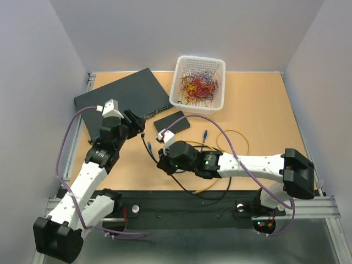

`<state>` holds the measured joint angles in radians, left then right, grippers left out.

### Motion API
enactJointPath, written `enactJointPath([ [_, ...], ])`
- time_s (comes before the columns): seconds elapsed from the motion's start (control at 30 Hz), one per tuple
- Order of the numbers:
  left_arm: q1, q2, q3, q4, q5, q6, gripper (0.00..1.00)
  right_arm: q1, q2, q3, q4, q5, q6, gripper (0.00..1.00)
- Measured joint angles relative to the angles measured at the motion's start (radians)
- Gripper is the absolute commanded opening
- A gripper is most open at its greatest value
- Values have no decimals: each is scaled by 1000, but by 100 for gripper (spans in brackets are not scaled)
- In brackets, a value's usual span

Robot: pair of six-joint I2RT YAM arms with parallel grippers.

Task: Insert the plug into the switch port

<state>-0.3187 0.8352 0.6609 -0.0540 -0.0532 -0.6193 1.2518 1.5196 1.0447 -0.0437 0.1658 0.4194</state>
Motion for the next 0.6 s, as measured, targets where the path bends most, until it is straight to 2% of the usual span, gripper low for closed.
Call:
enactJointPath([
  [0.6, 0, 5, -61, 11, 45, 0, 69, 1, -2, -5, -1, 23, -5, 0],
])
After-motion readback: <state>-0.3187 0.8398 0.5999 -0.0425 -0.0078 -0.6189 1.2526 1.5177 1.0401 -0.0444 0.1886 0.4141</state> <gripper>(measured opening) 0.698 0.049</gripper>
